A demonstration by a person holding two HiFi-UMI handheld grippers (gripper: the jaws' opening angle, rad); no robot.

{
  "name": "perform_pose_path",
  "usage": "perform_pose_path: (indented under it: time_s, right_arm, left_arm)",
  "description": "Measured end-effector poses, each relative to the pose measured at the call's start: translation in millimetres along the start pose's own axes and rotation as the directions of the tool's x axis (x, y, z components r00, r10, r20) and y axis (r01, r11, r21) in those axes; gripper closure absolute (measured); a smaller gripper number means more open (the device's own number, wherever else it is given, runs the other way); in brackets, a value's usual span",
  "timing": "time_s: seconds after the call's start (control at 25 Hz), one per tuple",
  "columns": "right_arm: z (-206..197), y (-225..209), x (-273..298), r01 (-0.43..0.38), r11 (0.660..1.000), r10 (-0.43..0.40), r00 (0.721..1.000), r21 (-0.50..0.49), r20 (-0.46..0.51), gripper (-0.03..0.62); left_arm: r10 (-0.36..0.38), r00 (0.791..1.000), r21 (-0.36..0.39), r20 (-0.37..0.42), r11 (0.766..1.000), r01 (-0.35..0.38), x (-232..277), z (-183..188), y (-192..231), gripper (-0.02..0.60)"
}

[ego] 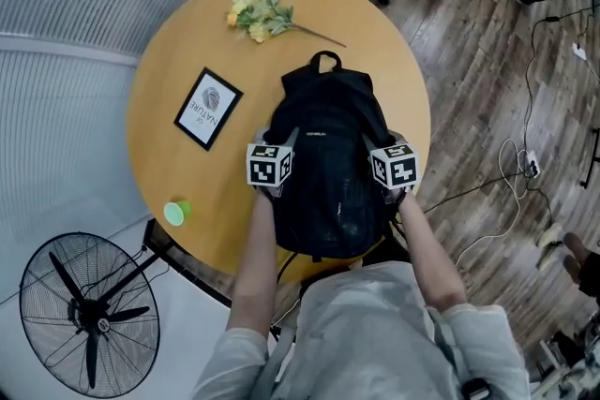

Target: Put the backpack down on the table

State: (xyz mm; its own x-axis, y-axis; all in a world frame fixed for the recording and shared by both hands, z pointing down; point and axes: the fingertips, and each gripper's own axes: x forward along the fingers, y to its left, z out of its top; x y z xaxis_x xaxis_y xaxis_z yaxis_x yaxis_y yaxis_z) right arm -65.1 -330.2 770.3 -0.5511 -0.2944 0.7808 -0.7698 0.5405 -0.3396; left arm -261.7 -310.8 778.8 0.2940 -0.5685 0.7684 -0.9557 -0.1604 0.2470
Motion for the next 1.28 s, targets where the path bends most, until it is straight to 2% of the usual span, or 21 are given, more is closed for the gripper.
perform_pose_path:
  time_s: [0.48,0.76,0.88,0.96,1.08,1.28]
  right_arm:
    - [-5.9,-10.2,13.6,0.044,0.998,-0.043,0.999,0.036,-0.029,0.479]
    - [-5.5,-10.5,5.2,0.083,0.995,-0.081,0.996,0.052,-0.032,0.453]
    - [-1.5,-8.7,-5.2,0.111,0.993,-0.11,0.993,0.027,-0.028,0.437]
    - [-0.7,-8.8,-14.0,0.13,0.991,-0.129,0.991,0.018,-0.019,0.437]
    - [-1.9,-11.3,-26.7,0.151,0.988,-0.151,0.989,0.026,-0.001,0.436]
    - [-7.3,-6.5,-46.5,0.178,0.983,-0.179,0.984,0.034,0.025,0.424]
  left_arm:
    - [-0.031,0.999,-0.026,0.008,0.999,0.031,9.6,-2.9,7.1,0.402]
    - [-0.031,0.999,0.0,0.01,1.0,0.031,5.3,-3.7,5.7,0.393]
    - [-0.018,0.999,0.017,0.028,1.0,0.017,-2.4,0.9,8.7,0.363]
    - [-0.015,0.998,0.009,0.056,1.0,0.014,-11.0,5.8,11.1,0.319]
    - [-0.021,0.996,-0.011,0.092,1.0,0.022,-24.1,11.5,13.0,0.319]
    - [-0.013,0.995,0.008,0.102,1.0,0.013,-43.4,7.6,11.5,0.319]
